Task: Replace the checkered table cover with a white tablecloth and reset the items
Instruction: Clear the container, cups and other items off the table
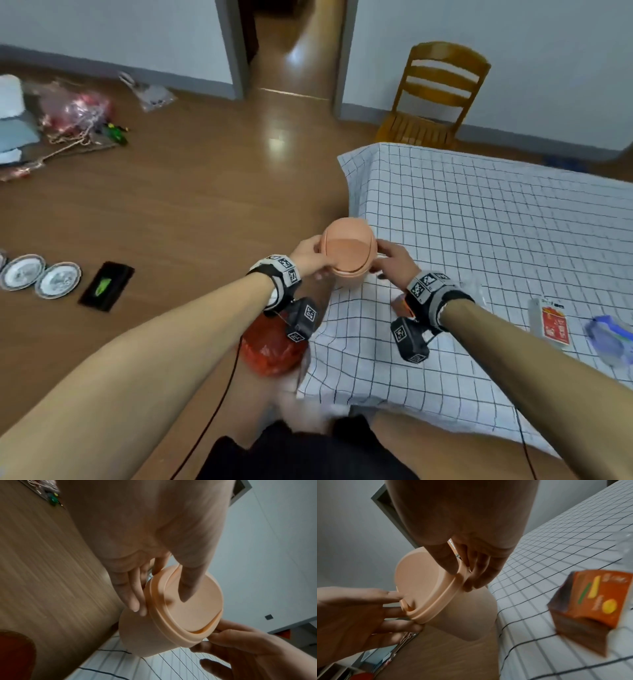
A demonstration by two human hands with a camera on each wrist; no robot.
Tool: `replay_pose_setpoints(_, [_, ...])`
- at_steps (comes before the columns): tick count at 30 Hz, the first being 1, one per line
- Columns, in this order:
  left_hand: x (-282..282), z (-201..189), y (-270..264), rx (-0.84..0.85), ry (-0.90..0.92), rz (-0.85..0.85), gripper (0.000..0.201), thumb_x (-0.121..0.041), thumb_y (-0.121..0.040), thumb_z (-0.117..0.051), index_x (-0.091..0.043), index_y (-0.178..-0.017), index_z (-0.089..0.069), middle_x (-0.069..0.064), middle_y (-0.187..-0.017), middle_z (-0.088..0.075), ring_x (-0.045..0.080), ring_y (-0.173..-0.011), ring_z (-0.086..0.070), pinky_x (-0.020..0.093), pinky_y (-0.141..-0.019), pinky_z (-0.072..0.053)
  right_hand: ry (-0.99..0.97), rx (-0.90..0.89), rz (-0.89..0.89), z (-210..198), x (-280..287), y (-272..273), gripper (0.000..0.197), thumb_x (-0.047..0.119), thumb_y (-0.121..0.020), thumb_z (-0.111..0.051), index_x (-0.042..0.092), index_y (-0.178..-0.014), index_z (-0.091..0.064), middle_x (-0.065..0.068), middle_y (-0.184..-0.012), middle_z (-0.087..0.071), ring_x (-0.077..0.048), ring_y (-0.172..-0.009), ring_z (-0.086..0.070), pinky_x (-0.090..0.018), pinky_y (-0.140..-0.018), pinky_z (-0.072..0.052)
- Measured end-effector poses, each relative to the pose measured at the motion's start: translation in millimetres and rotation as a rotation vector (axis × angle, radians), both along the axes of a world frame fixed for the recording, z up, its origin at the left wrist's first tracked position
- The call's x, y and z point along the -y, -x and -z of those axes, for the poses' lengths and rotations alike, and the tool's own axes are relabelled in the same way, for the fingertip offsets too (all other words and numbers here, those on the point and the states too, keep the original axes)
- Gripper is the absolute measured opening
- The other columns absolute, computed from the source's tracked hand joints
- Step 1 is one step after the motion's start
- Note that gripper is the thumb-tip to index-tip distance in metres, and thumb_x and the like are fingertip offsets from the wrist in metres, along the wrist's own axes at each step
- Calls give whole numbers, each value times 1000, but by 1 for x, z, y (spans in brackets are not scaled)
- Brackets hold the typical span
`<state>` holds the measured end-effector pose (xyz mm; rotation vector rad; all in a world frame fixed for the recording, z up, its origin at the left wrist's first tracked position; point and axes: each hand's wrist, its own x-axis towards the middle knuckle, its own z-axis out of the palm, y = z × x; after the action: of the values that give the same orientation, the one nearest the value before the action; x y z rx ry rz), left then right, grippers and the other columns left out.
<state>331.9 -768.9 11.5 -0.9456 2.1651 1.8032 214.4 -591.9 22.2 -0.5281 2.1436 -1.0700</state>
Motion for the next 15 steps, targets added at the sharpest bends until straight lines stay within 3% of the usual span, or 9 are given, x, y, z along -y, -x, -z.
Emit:
replay_pose_setpoints(3, [33,5,-58,28,-16,-89,57,-8,-87,-71,-13,-138,-46,14,-108,-69,17,-57,-62,23,-46,-50,-47,10,-64,9,44,-40,46,-2,-86,-58,12,-130,-61,-13,-110,-70,-23,-77,-64,-34,-66,-51])
replay_pose_setpoints(6, [67,7,-114,60,-10,-199,55,-9,-88,-70,-13,-138,-46,17,-108,-69,17,-58,-63,25,-50,-52,-88,-5,-178,19,94,-75,46,-1,-81,-60,12,-126,-65,-15,-97,-72,-25,-75,-65,-36,-61,-53])
replay_pose_setpoints(7, [78,8,-131,66,-7,-243,55,-9,-89,-69,-13,-138,-46,15,-105,-69,13,-54,-62,24,-50,-52,-88,0,-222,21,111,-87,44,-1,-81,-60,11,-123,-65,-15,-97,-72,-26,-77,-64,-35,-61,-51])
replay_pose_setpoints(9, [98,7,-168,77,2,-331,56,-11,-88,-70,-14,-139,-46,12,-104,-69,12,-54,-64,24,-52,-52,-87,-1,-322,24,145,-113,41,6,-79,-61,15,-120,-66,-12,-107,-70,-24,-92,-62,-33,-73,-48])
replay_pose_setpoints(12, [121,3,-220,77,-4,-474,56,-11,-87,-70,-14,-138,-47,15,-112,-70,23,-70,-67,29,-59,-52,-66,26,-435,29,194,-150,53,26,-64,-60,26,-117,-66,-3,-114,-69,-19,-103,-58,-39,-89,-47])
replay_pose_setpoints(15, [135,-3,-277,92,-10,-648,59,-7,-86,-70,-12,-139,-46,15,-107,-70,25,-70,-66,32,-60,-50,-31,100,-553,29,237,-197,64,26,-59,-57,18,-122,-65,-5,-115,-68,-19,-103,-56,-37,-89,-46])
